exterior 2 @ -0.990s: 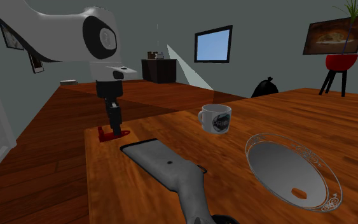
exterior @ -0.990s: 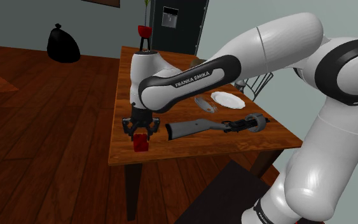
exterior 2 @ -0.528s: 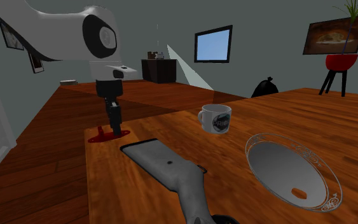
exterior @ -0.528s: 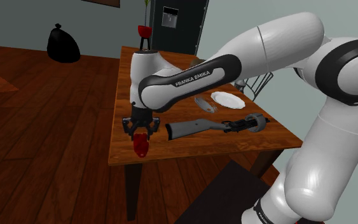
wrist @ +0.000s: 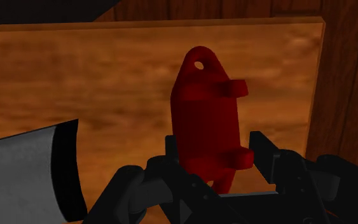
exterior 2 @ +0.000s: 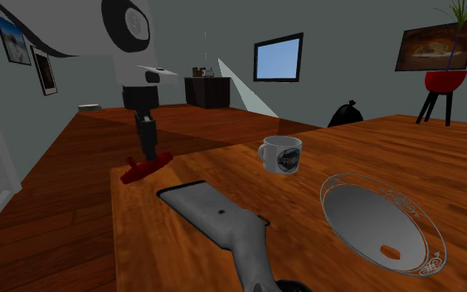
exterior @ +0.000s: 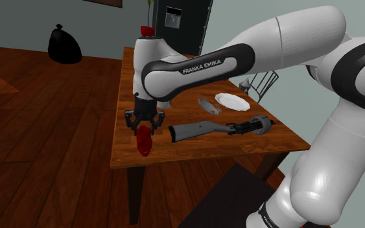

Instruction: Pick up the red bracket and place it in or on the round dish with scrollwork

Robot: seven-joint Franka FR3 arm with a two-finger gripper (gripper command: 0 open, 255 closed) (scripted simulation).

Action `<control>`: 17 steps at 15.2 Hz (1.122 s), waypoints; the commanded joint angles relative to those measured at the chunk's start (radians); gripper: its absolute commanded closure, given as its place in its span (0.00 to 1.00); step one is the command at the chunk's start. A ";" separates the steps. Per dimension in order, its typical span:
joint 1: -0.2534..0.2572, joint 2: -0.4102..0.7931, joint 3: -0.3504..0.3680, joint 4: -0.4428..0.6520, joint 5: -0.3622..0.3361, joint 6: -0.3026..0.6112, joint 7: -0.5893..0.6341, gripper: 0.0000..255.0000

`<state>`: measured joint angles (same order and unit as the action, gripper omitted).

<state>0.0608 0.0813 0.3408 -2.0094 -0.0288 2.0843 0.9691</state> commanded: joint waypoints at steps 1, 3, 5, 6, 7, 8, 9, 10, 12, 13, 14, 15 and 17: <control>0.000 -0.010 0.001 0.016 0.004 -0.026 -0.002 1.00; -0.001 -0.019 0.001 0.034 0.008 -0.051 -0.005 1.00; -0.001 -0.027 0.001 0.052 0.011 -0.077 -0.007 1.00; -0.002 -0.031 0.001 0.061 0.013 -0.090 -0.008 1.00; -0.002 -0.034 0.000 0.070 0.014 -0.103 -0.009 1.00; -0.002 -0.038 0.000 0.080 0.015 -0.116 -0.010 1.00; -0.002 -0.041 0.000 0.090 0.016 -0.129 -0.011 1.00; -0.002 -0.044 0.000 0.100 0.018 -0.142 -0.011 1.00; -0.003 -0.049 0.000 0.122 0.020 -0.168 -0.013 1.00; -0.003 -0.051 0.000 0.132 0.020 -0.181 -0.013 1.00; -0.003 -0.053 0.000 0.144 0.021 -0.194 -0.014 1.00; -0.003 -0.055 0.000 0.155 0.022 -0.207 -0.014 1.00; -0.003 -0.058 0.000 0.179 0.023 -0.233 -0.015 1.00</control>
<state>0.0572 0.0230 0.3404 -1.8454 -0.0057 1.8654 0.9535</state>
